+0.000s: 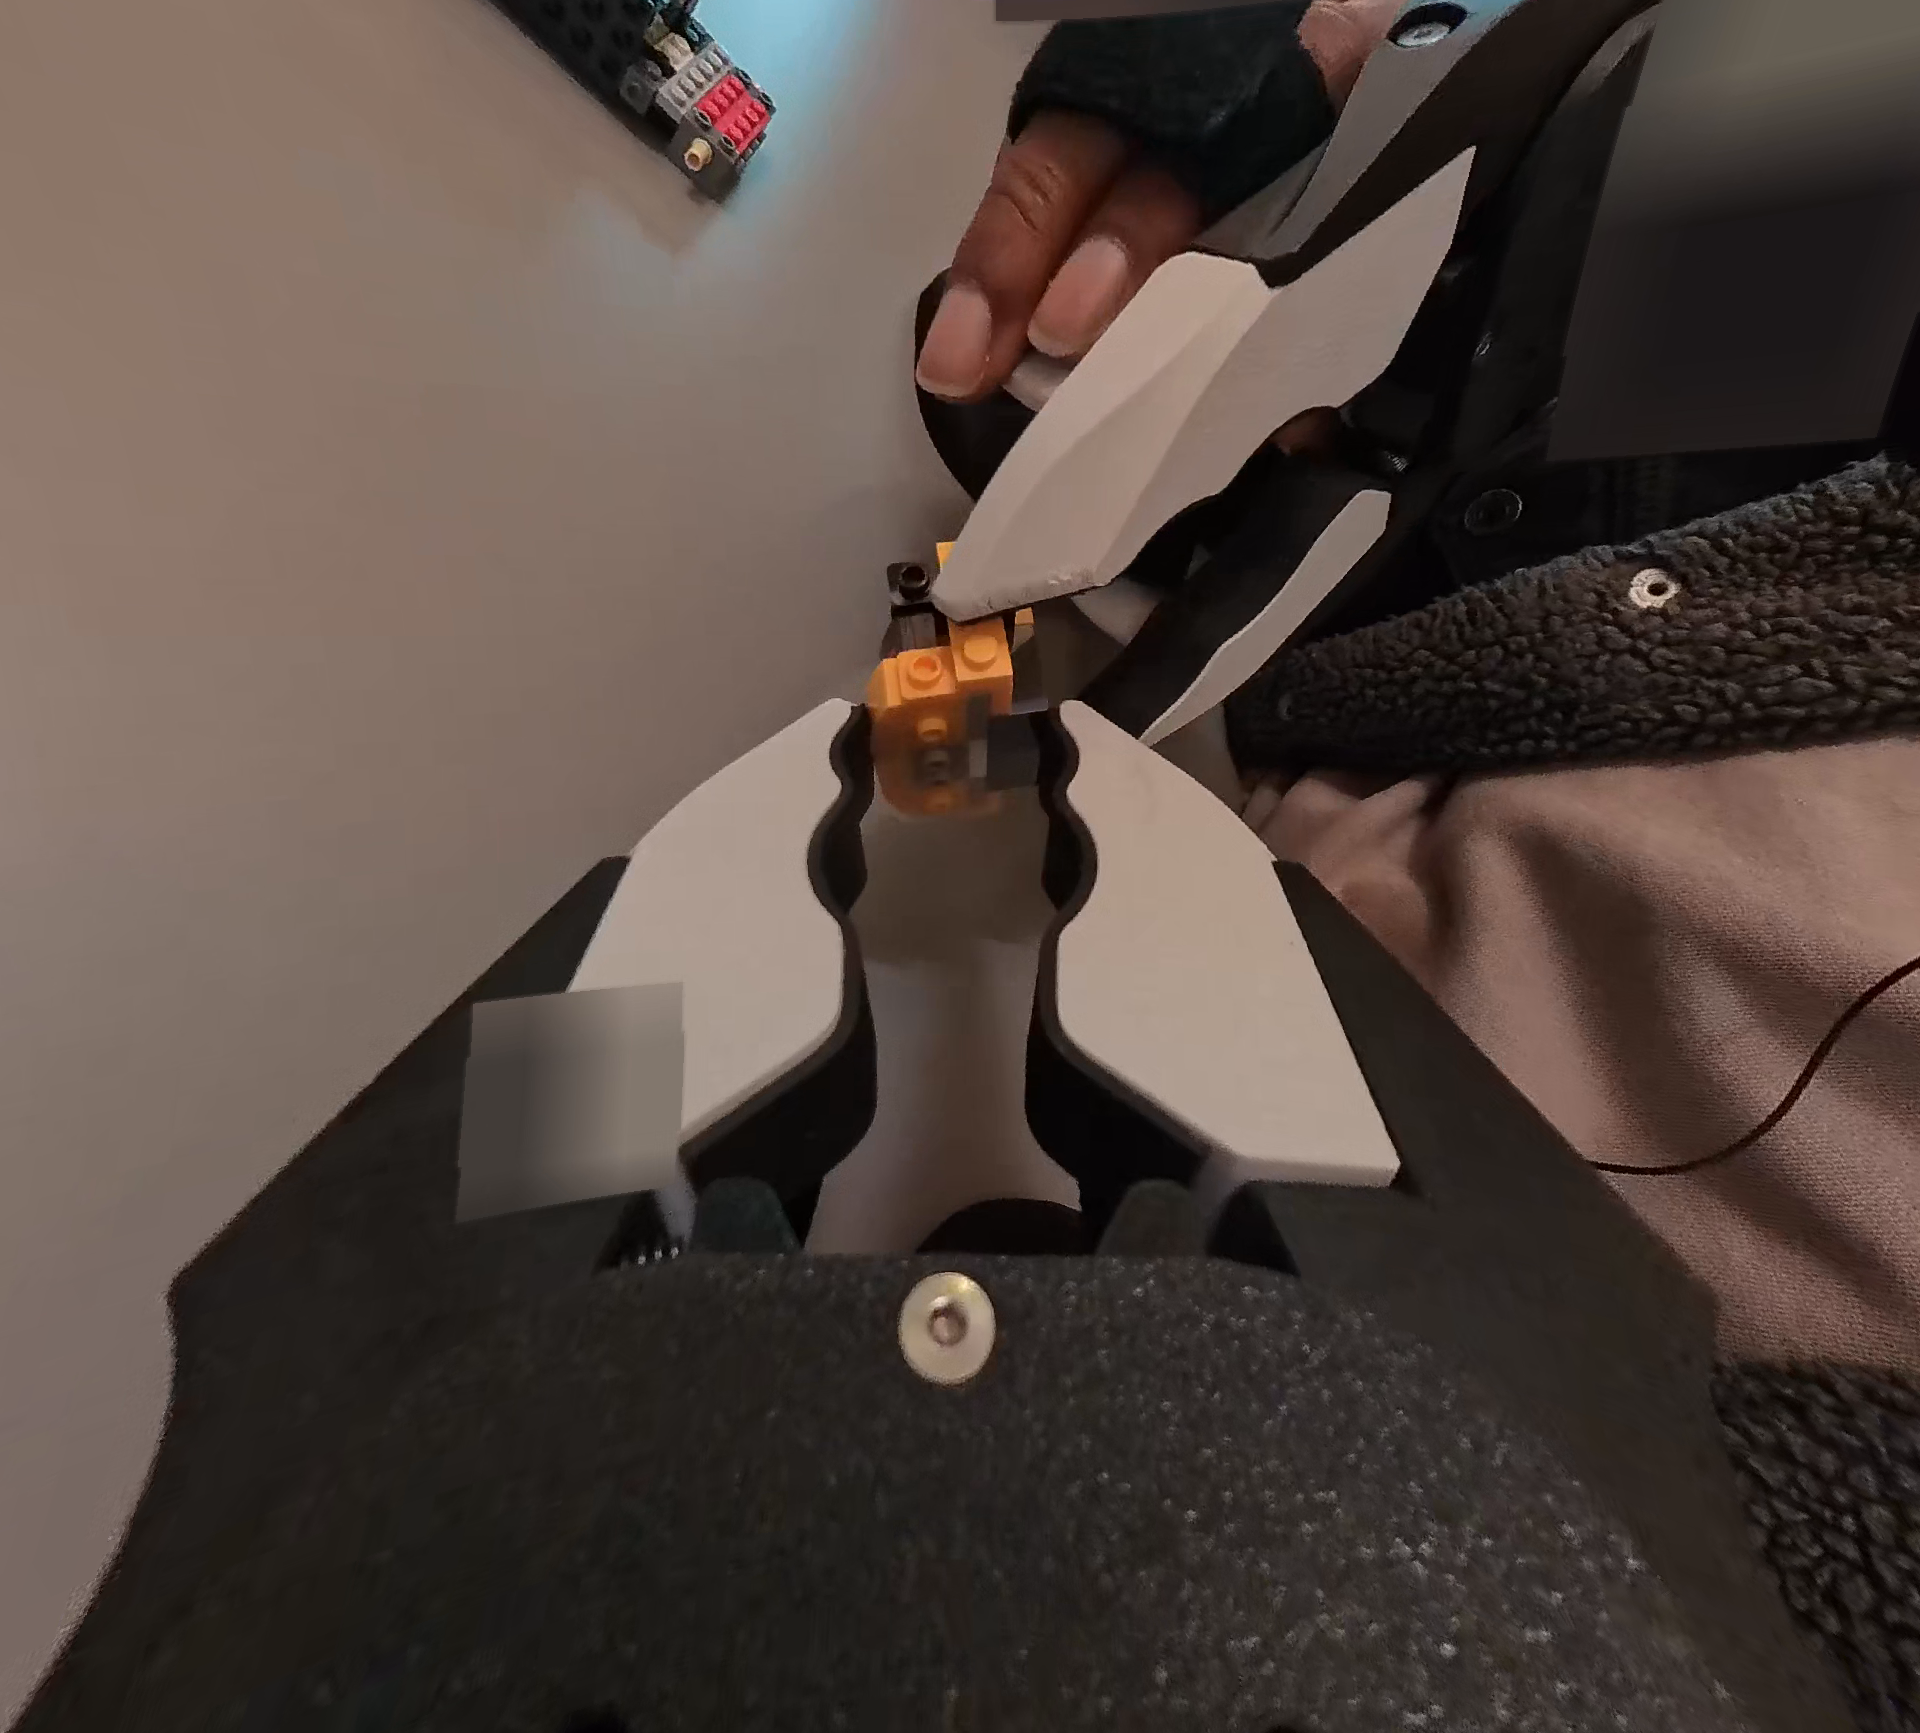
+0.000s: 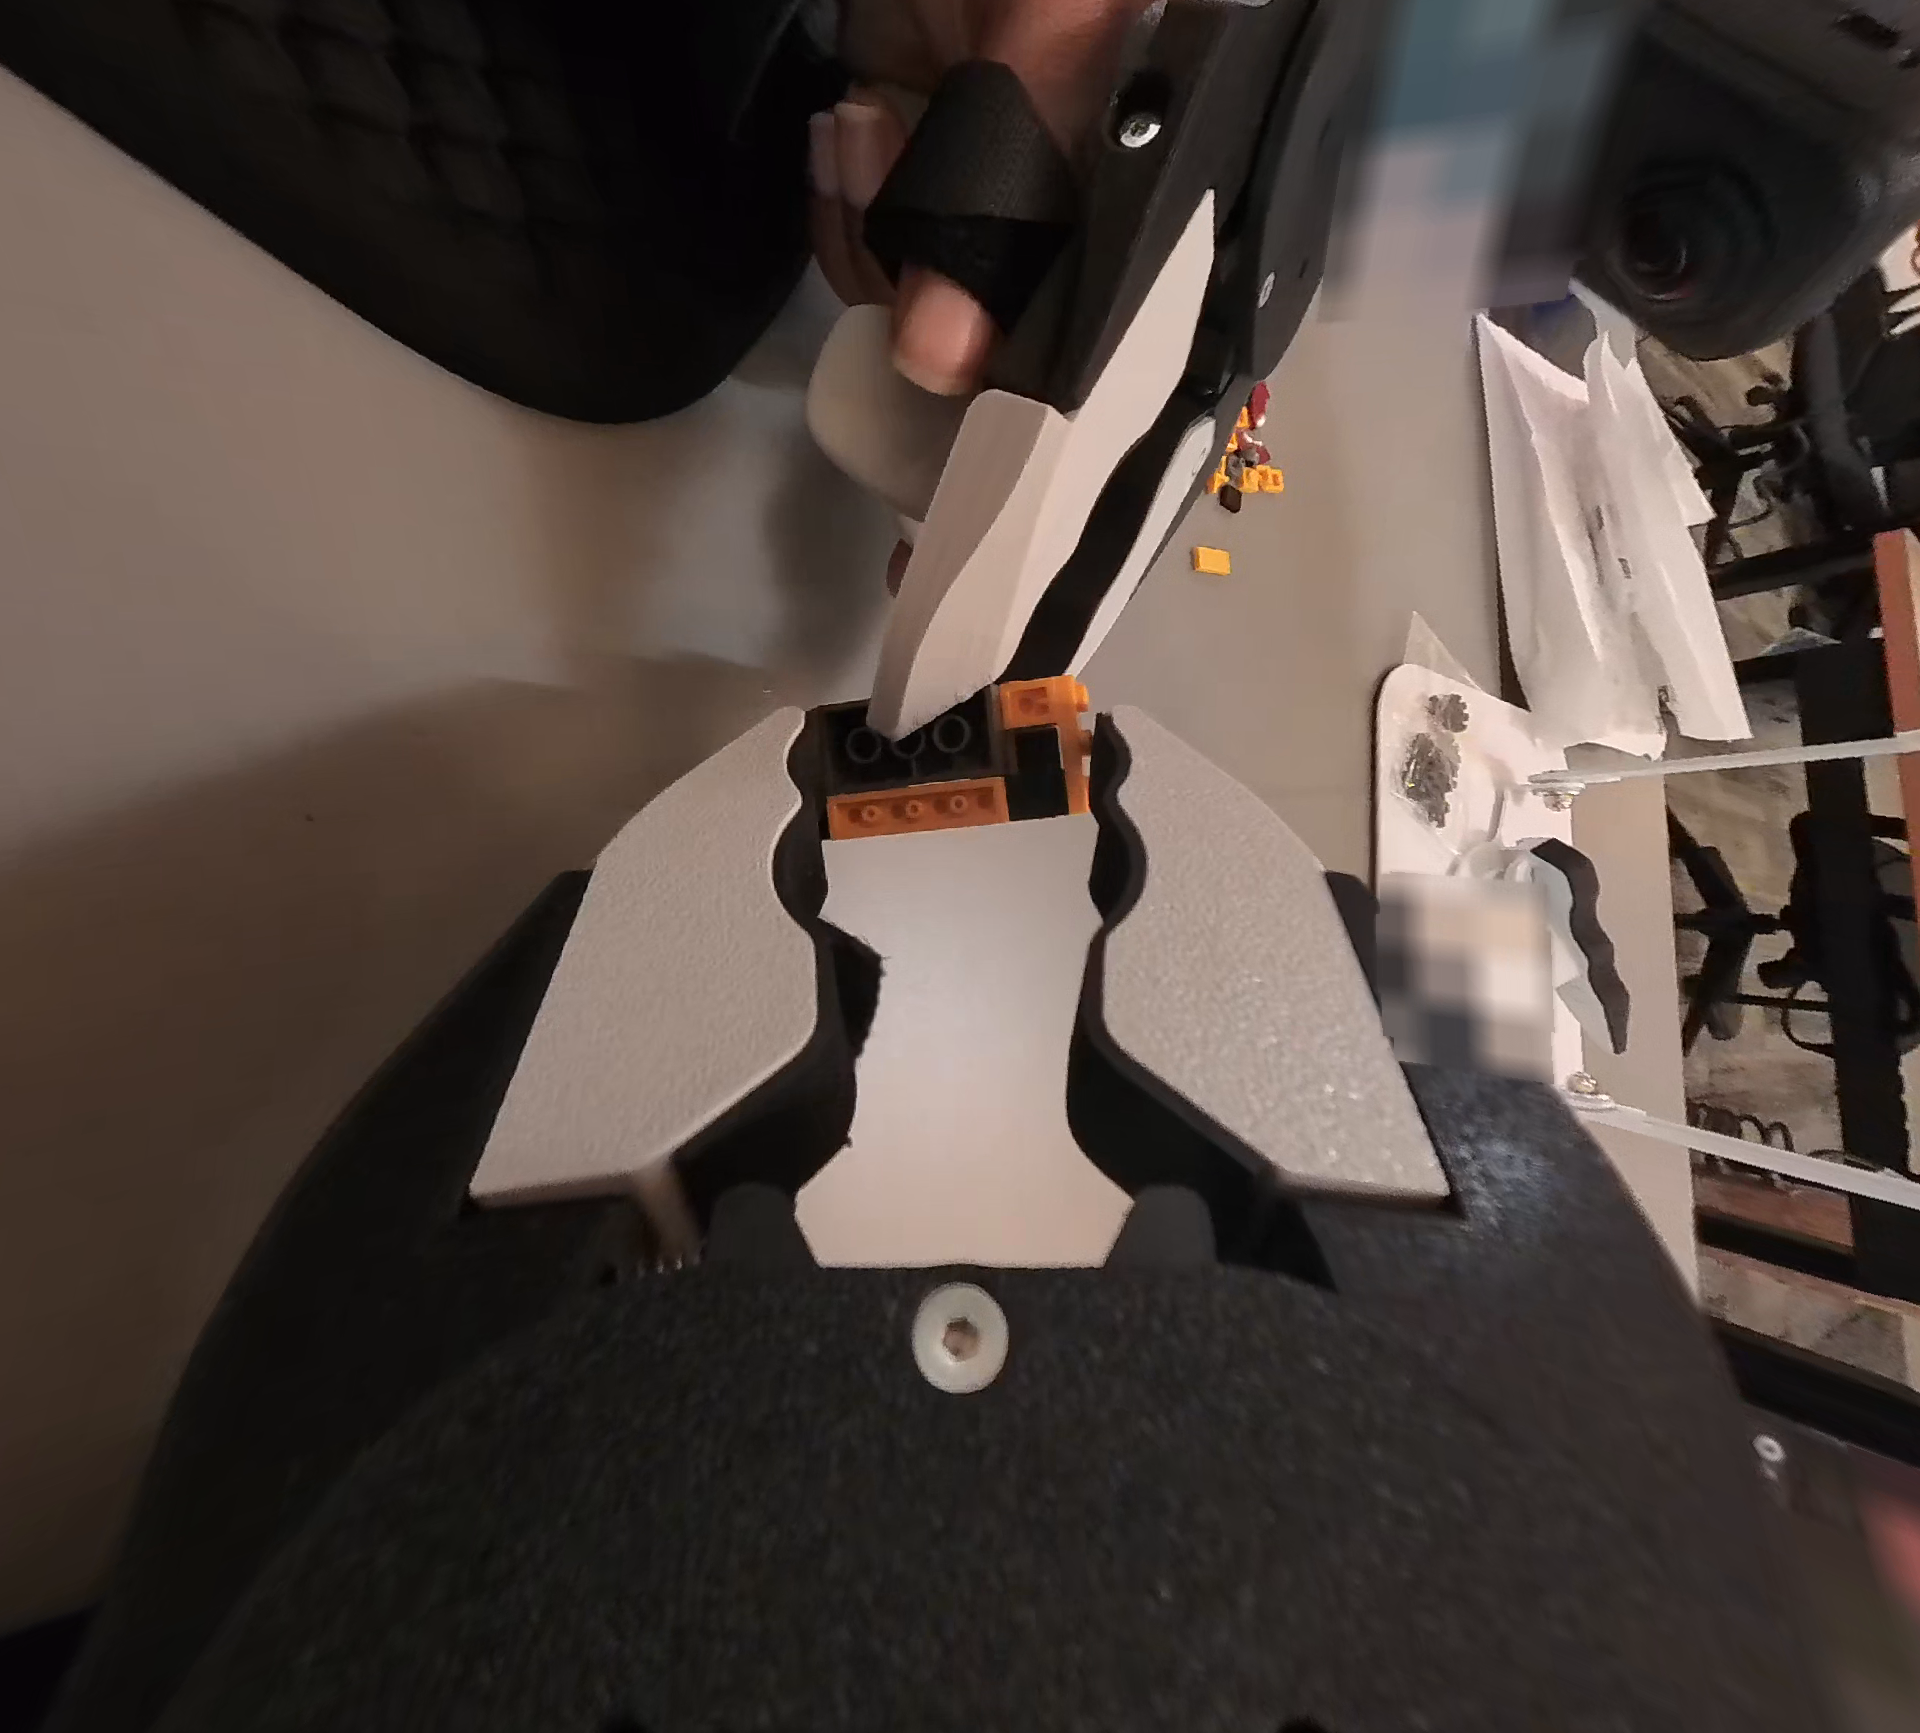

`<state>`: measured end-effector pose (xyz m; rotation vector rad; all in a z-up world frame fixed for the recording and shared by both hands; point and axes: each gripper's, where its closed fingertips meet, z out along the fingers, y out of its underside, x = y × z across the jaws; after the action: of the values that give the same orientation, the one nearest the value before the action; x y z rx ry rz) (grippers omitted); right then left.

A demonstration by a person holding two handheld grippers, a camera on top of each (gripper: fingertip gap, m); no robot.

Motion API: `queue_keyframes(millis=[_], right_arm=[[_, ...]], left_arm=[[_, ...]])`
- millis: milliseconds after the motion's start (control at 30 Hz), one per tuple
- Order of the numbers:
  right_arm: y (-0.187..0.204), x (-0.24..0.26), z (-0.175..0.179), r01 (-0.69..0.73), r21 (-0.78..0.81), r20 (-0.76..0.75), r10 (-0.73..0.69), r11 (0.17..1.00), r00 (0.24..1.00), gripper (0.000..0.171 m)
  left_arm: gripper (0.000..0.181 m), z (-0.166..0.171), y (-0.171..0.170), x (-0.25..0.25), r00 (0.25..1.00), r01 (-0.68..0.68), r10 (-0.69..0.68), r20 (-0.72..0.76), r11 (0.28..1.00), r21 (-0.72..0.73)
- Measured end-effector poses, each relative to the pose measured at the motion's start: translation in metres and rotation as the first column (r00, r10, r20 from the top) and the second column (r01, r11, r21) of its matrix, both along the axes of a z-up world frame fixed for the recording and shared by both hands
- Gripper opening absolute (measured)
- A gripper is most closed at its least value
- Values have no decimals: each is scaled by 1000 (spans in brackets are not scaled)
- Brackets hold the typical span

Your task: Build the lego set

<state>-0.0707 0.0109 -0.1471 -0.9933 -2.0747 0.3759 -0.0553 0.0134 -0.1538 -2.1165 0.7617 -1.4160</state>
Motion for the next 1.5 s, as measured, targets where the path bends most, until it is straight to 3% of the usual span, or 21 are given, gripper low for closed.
queue_keyframes(millis=[33,200,267,367,467,567,667,833,967,1000,1100,1167,1200,1267,1367,1500], right_arm=[[0,0,0,1,10,-2,-1,1000,1000,49],[0,1,5,30,20,-50,-29,999,998,52],[1,2,13,48,-29,-107,-51,998,993,57],[3,7,38,60,-301,-208,-127,952,970,66],[19,17,53,83,-494,-275,-246,865,929,64],[37,19,51,136,-627,-260,-371,767,891,56],[49,12,40,219,-698,-190,-472,681,861,50],[52,-11,17,355,-655,-67,-519,667,852,51],[49,-25,2,401,-656,-8,-536,640,844,45],[51,-26,2,404,-648,-25,-548,646,836,32],[56,-24,-1,386,-633,-61,-541,671,839,28],[60,-21,1,346,-694,-70,-537,631,841,27],[63,-18,2,328,-735,-60,-539,593,840,27],[70,-12,0,318,-762,-51,-541,564,839,27],[75,-6,-9,337,-732,-36,-527,592,849,27],[80,-4,-30,434,-582,-10,-540,688,842,27]], left_arm=[[31,-1,0,1,1000,-1,1,-5,1000,5],[31,2,0,1,1000,-12,13,-19,998,54],[31,8,5,0,999,-31,38,-40,987,158],[31,14,16,-7,982,-74,137,-129,913,401],[31,20,29,-14,945,-91,265,-190,774,626],[31,15,45,-26,851,-28,428,-303,613,790],[31,7,57,-41,698,132,577,-424,478,868],[31,0,61,-45,520,341,683,-512,383,858],[31,-1,60,-42,450,435,716,-533,346,832],[31,-1,60,-41,440,447,720,-536,343,827],[36,-5,63,-43,450,428,715,-535,353,832],[67,-9,68,-51,473,326,699,-537,427,843],[72,-10,69,-54,515,250,678,-524,465,849],[68,-12,66,-52,652,71,605,-457,552,831],[51,-9,60,-45,812,-140,494,-310,681,719],[24,-12,53,-39,879,-225,419,-227,785,577]])
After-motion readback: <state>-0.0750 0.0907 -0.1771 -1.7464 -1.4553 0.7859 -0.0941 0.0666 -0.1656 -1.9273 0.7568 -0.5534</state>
